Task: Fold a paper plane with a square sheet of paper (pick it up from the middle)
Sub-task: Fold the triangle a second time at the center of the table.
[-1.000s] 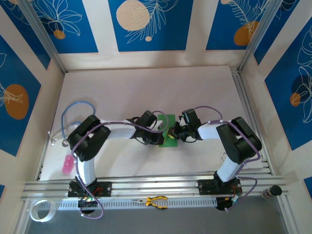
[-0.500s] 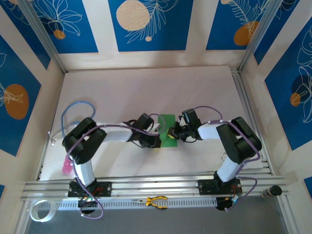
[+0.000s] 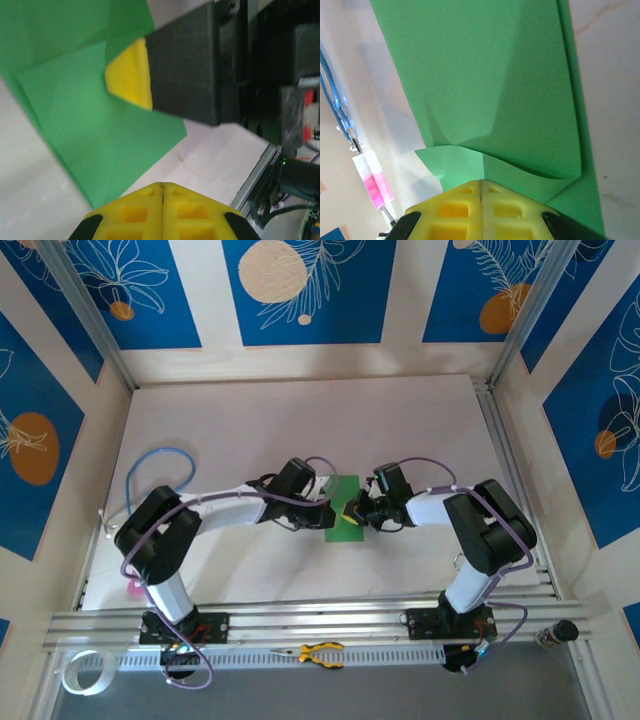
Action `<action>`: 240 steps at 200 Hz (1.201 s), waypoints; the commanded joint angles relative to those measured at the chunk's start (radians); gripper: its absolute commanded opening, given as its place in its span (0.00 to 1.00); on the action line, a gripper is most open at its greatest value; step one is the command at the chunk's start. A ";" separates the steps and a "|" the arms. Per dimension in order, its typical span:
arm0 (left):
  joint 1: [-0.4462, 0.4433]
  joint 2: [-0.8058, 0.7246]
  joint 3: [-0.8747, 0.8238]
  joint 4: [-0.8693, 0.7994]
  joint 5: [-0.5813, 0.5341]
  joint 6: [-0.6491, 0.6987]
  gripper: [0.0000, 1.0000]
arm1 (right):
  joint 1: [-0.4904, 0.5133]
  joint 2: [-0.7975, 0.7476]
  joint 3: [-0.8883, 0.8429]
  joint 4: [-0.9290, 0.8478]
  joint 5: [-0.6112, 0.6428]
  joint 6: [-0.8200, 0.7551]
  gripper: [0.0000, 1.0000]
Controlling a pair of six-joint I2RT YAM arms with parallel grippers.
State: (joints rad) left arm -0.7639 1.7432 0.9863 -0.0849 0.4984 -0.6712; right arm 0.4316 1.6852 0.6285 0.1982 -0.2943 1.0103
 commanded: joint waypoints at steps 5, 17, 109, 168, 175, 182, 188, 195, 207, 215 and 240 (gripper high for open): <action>0.012 0.075 0.050 0.029 0.024 -0.019 0.04 | -0.004 0.041 -0.014 -0.108 0.049 -0.018 0.00; 0.012 0.099 0.063 0.025 0.017 -0.017 0.04 | -0.003 0.040 -0.013 -0.107 0.048 -0.018 0.00; -0.009 0.187 0.017 -0.085 -0.068 0.029 0.00 | -0.003 0.014 0.015 -0.121 0.032 -0.047 0.00; -0.025 0.176 -0.064 -0.061 -0.084 0.018 0.00 | 0.014 -0.080 0.054 -0.139 0.024 -0.098 0.00; -0.025 0.176 -0.064 -0.063 -0.087 0.019 0.00 | 0.022 -0.083 0.050 -0.132 0.023 -0.096 0.00; -0.026 0.176 -0.064 -0.066 -0.089 0.019 0.00 | 0.032 -0.079 0.049 -0.122 0.020 -0.093 0.00; -0.025 0.174 -0.061 -0.067 -0.090 0.021 0.00 | 0.041 -0.069 0.046 -0.114 0.020 -0.088 0.00; -0.025 0.174 -0.061 -0.067 -0.092 0.022 0.00 | 0.049 -0.053 0.044 -0.106 0.020 -0.081 0.00; -0.025 0.176 -0.056 -0.067 -0.089 0.024 0.00 | 0.055 -0.020 0.036 -0.079 0.010 -0.068 0.00; -0.025 0.177 -0.054 -0.070 -0.090 0.025 0.00 | 0.055 -0.004 0.028 -0.063 0.009 -0.055 0.00; -0.025 0.175 -0.051 -0.074 -0.093 0.028 0.00 | 0.036 0.025 0.023 -0.111 0.075 -0.047 0.00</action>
State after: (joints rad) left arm -0.7765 1.8858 0.9760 -0.0109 0.4770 -0.6674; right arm 0.4839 1.6779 0.6601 0.1238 -0.2714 0.9520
